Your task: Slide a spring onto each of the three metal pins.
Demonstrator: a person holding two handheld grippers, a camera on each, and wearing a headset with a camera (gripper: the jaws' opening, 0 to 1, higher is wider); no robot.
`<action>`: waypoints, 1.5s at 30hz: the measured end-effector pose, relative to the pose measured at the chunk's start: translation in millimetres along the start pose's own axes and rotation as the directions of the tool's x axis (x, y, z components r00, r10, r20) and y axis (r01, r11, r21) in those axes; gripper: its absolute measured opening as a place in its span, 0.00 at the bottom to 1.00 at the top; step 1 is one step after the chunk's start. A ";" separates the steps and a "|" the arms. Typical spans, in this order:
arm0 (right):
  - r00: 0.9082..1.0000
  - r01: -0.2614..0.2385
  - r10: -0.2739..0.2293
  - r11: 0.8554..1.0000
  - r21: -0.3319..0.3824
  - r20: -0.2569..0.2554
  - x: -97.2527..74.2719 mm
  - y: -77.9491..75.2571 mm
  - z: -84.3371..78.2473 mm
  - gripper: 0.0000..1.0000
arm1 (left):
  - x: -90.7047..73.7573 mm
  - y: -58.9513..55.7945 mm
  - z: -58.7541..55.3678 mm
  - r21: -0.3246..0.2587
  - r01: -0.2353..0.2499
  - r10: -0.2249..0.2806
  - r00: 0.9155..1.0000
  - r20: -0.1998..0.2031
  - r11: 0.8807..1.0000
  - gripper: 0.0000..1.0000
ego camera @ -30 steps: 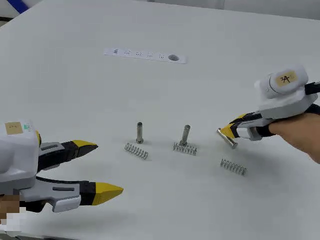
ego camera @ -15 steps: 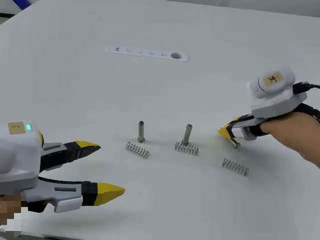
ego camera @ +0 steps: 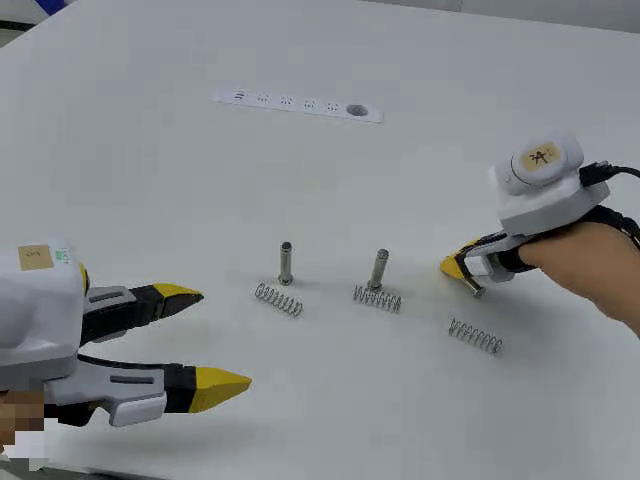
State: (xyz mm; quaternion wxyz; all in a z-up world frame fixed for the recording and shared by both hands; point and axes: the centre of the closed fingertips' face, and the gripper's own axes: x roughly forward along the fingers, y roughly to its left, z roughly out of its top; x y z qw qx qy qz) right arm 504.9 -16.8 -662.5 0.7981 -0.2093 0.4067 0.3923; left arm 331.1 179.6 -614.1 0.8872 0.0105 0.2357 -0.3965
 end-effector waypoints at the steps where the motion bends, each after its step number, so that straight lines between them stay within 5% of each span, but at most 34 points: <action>1: 1.000 0.002 -0.002 1.000 -0.017 0.000 0.0 0.8 0.2 0.09 | 0.3 -0.3 0.0 0.000 0.001 -0.001 1.000 0.000 1.000 0.69; 7: 0.999 0.031 -0.031 0.999 -0.028 -0.008 -0.4 0.7 0.4 0.09 | 1.6 -2.0 3.2 0.006 0.004 -0.004 1.000 0.006 1.000 0.68; 12: 0.999 0.039 -0.039 0.998 0.042 0.002 -1.7 -3.9 -0.7 0.09 | -0.7 -2.6 6.4 0.015 0.004 -0.005 1.000 0.009 1.000 0.68; 28: 0.994 0.040 -0.046 0.997 0.063 0.103 -46.3 10.0 8.6 0.08 | -2.6 -4.8 13.4 0.034 0.007 -0.008 1.000 0.026 0.999 0.68; 45: 0.986 0.064 -0.076 0.994 0.083 0.151 -65.4 10.8 -2.7 0.08 | -2.5 -6.9 17.6 0.050 0.014 -0.015 1.000 0.020 0.999 0.67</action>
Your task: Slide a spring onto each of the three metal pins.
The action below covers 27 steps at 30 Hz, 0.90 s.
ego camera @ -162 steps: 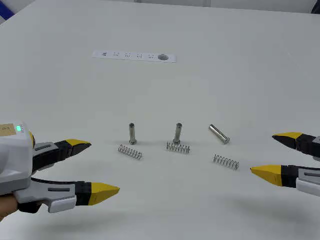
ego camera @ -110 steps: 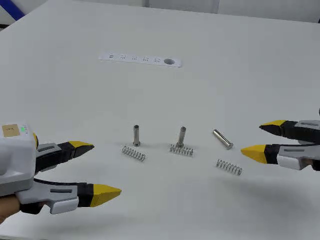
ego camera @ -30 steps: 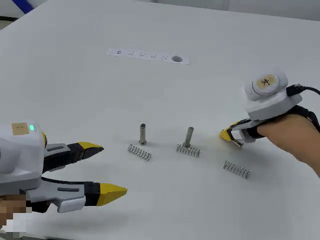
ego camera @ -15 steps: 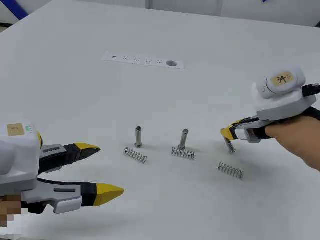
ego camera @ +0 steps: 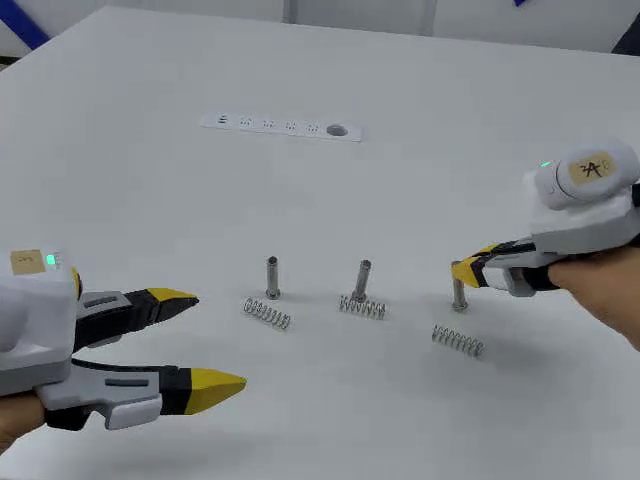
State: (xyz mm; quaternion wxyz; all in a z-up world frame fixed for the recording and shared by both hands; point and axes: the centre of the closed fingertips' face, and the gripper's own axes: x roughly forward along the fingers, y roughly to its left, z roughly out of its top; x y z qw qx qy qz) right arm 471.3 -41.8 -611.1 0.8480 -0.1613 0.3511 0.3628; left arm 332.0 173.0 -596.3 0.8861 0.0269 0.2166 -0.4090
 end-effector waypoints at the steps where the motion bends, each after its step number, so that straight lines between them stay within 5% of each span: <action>1: 1.000 0.001 -0.001 1.000 0.006 0.005 -1.6 -0.2 -1.1 0.08 | 0.5 -0.5 0.3 0.001 0.002 -0.002 1.000 0.000 1.000 0.67; 27: 1.000 -0.015 0.013 0.998 0.054 0.029 -10.1 11.2 -14.3 0.09 | -0.2 -4.8 6.0 0.019 0.005 -0.005 1.000 -0.001 1.000 0.67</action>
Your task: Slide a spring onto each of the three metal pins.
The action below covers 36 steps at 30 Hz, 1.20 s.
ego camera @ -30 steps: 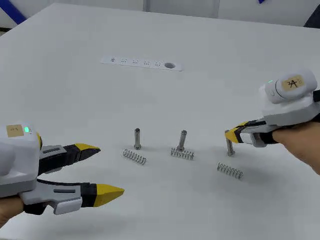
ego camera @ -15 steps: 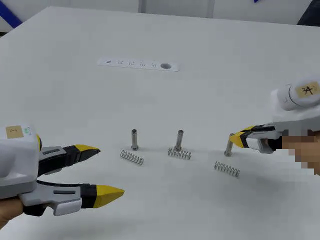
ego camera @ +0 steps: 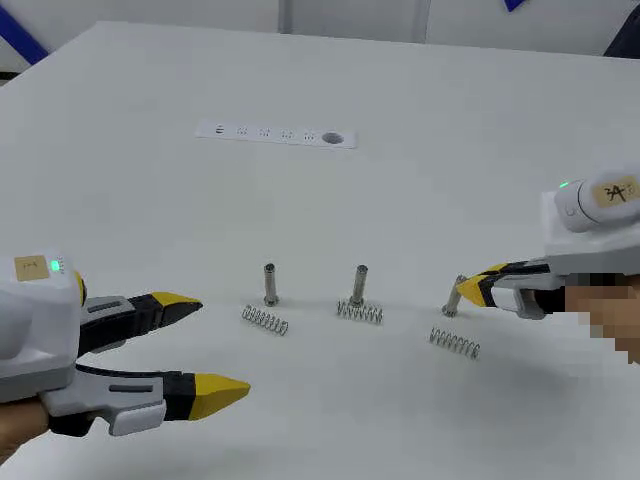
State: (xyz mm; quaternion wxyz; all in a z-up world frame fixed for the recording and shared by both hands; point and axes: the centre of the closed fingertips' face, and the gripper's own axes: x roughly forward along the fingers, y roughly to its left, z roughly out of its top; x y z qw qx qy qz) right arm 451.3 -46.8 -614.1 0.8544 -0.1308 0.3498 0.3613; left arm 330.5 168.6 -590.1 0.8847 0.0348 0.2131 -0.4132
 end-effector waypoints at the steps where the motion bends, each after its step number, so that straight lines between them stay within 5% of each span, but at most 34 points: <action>1: 1.000 0.000 0.000 1.000 -0.002 0.002 -0.3 0.0 0.4 0.09 | -0.2 -0.1 0.1 0.000 0.000 0.000 1.000 0.000 1.000 0.67; 30: 1.000 -0.013 0.012 1.000 -0.027 -0.027 -3.8 4.4 -15.9 0.12 | 0.1 -2.0 -1.4 -0.002 0.005 -0.005 1.000 0.000 1.000 0.67; 36: 0.996 -0.070 0.067 0.996 -0.063 -0.054 -4.5 15.6 -28.5 0.15 | 0.2 -2.5 -2.6 -0.007 0.006 -0.006 1.000 0.000 1.000 0.67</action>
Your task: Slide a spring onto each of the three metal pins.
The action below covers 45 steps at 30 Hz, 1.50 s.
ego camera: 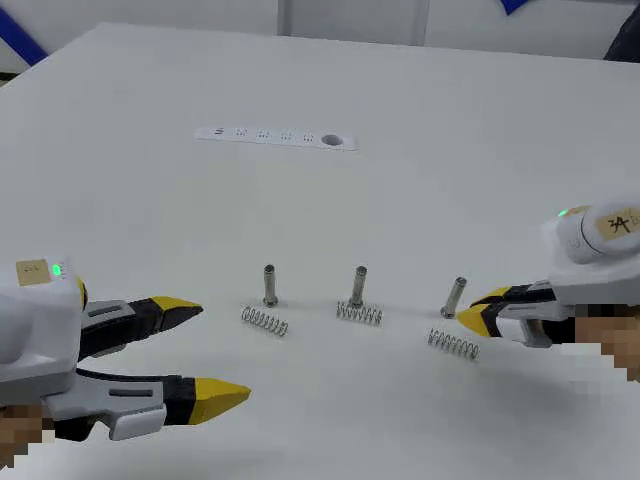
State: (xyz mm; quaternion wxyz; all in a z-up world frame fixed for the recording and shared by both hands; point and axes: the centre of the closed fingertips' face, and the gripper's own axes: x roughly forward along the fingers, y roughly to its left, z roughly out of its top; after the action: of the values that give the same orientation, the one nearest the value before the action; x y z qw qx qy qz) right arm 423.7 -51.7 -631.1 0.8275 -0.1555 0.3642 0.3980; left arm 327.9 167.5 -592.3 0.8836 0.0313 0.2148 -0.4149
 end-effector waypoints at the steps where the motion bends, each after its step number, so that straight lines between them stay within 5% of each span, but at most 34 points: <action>1: 1.000 -0.008 0.008 1.000 -0.004 -0.005 0.2 1.3 -2.0 0.15 | -0.2 0.4 -0.7 -0.001 0.000 0.000 1.000 0.000 1.000 0.67; 18: 0.994 -0.090 0.084 0.991 -0.099 -0.065 10.3 7.4 -32.8 0.16 | 1.6 -0.2 -1.0 -0.002 0.001 -0.002 1.000 -0.010 1.000 0.67; 32: 0.993 -0.103 0.091 0.975 -0.198 -0.068 9.0 8.6 -33.2 0.11 | 4.2 -2.9 -2.1 -0.003 0.013 -0.013 1.000 -0.018 1.000 0.66; 39: 0.991 -0.124 0.107 0.963 -0.238 -0.080 3.2 17.0 -29.4 0.11 | 6.8 -14.7 -3.7 0.029 0.074 -0.073 0.996 -0.051 0.997 0.61; 45: 0.986 -0.164 0.147 0.950 -0.266 -0.084 -2.5 35.1 -19.9 0.11 | 18.5 -32.5 -1.6 0.093 0.181 -0.171 0.979 -0.107 0.979 0.56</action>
State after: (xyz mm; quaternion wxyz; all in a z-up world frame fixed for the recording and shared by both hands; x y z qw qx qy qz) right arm 386.0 -41.7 -641.8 0.7523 -0.2510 0.3431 0.5033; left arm 313.5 133.3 -597.2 0.8290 0.0779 0.2386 -0.4998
